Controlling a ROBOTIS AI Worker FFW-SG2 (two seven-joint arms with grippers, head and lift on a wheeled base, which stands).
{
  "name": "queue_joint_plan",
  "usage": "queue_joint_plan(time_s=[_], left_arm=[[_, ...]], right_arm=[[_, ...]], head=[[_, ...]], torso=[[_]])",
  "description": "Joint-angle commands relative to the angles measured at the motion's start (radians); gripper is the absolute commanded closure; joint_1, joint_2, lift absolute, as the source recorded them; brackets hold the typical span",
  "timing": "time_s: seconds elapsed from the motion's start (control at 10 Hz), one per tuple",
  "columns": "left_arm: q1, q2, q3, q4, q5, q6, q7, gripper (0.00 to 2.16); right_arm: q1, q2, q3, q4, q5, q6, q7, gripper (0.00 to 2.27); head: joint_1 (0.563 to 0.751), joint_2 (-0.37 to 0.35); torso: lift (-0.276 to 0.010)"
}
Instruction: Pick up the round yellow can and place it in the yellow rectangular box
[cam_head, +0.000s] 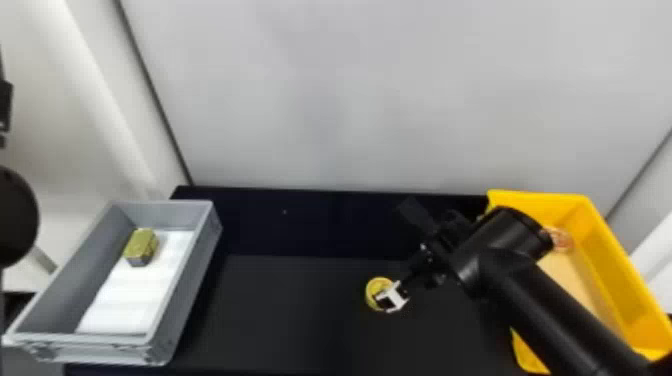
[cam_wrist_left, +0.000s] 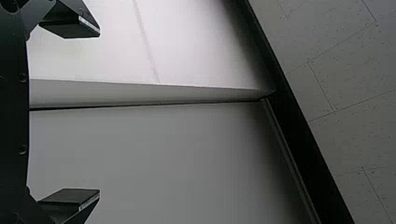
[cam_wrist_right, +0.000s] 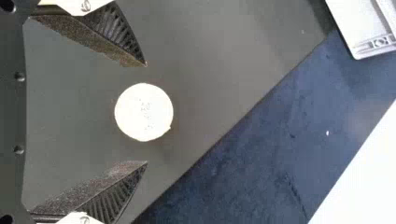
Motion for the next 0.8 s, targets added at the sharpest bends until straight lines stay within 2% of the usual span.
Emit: queue_joint_plan(time_s=[0.0, 0.4, 0.7], left_arm=[[-0.01, -0.002, -0.01, 0.004, 0.0, -0.004, -0.001, 0.08], [-0.01, -0.002, -0.009, 0.004, 0.0, -0.009, -0.001, 0.08], [-0.005, -0.002, -0.007, 0.004, 0.0, -0.01, -0.002, 0.08]], right_arm=[[0.0, 0.018, -0.03, 0.051, -0.015, -0.05, -0.031, 0.0], [0.02, 0.05, -0.043, 0.088, -0.035, -0.11, -0.059, 0.0], [0.022, 0.047, -0.038, 0.113, -0.035, -0.138, -0.071, 0.0]], head=[[0.694, 0.054], [0.694, 0.054], [0.694, 0.054]], torso=[[-0.003], [-0.003], [-0.003]])
